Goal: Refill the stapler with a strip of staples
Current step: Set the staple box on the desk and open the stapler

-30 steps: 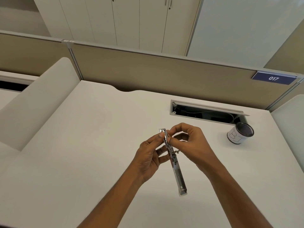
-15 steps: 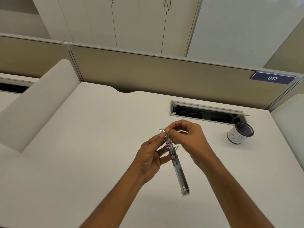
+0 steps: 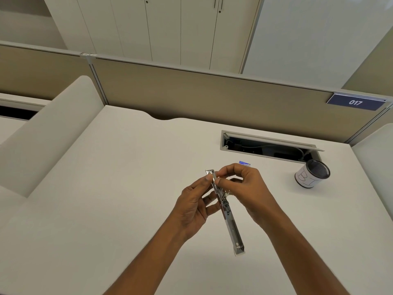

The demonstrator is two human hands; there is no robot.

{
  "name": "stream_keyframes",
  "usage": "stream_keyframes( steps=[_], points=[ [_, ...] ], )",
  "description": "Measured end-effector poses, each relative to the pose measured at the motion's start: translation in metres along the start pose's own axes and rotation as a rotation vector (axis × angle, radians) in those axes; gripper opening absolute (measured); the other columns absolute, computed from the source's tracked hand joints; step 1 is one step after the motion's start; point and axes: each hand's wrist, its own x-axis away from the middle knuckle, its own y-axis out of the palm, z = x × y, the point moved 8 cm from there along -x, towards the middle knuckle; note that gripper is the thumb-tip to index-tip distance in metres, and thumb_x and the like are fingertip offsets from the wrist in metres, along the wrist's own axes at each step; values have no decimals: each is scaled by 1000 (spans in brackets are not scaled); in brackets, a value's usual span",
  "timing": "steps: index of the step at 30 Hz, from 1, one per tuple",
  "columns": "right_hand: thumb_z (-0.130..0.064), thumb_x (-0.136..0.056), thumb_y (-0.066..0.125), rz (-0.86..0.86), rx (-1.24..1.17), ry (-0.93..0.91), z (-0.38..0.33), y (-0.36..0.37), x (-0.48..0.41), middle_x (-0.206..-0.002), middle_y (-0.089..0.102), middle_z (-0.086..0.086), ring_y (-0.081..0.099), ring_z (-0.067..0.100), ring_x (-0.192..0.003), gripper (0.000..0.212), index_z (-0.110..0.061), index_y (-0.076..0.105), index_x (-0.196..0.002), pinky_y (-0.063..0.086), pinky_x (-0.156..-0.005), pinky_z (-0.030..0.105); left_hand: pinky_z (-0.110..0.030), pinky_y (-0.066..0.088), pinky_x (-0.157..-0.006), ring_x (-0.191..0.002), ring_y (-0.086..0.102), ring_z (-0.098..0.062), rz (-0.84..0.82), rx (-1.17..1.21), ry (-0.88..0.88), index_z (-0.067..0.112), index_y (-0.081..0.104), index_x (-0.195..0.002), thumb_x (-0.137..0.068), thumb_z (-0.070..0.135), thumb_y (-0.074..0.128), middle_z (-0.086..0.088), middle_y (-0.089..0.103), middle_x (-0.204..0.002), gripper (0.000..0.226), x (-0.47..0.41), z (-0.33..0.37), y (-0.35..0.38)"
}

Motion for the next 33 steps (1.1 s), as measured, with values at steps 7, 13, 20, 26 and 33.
stream_keyframes(
  steps=[7, 13, 20, 26, 33],
  points=[
    [-22, -85, 77, -26, -131, 53, 14, 0, 1, -98, 77, 5, 72, 30, -90, 10, -18, 78, -94, 58, -89, 48, -33, 65, -72, -89, 76, -16, 30, 7, -26, 18, 82, -111, -71, 39, 88, -1, 80, -101, 46, -5, -1, -2],
    [-51, -91, 63, 88, -634, 302, 52, 5, 0, -101, 76, 7, 72, 20, -89, 47, -9, 73, -110, 58, -72, 33, -32, 62, -69, -82, 75, -16, 32, -162, -46, 13, 79, -116, -81, 39, 82, -2, 78, -95, 44, -10, 1, 2],
    [-60, -97, 44, -25, -1072, 492, 87, 44, 0, -129, 69, 17, 65, 36, -120, 69, -3, 65, -128, 46, -108, 52, -32, 62, -64, -72, 72, -23, 110, -617, -46, 3, 80, -93, -90, 33, 79, -12, 73, -78, 31, -23, 14, 2],
    [-53, -102, 35, -117, -1291, 399, 89, 62, 2, -128, 66, 27, 67, 38, -117, 71, 6, 67, -123, 57, -92, 49, -37, 66, -65, -66, 77, -22, 115, -1063, -37, 16, 83, -80, -86, 34, 81, -3, 77, -69, 19, -33, 36, 13],
    [-47, -99, 49, 53, -1393, 488, 111, 71, 2, -93, 77, 15, 77, 28, -87, 58, -2, 81, -83, 58, -84, 38, -21, 49, -50, -56, 66, -13, 95, -1612, 34, 16, 81, -79, -85, 41, 79, 1, 74, -65, 26, -37, 37, 33]
  ],
)
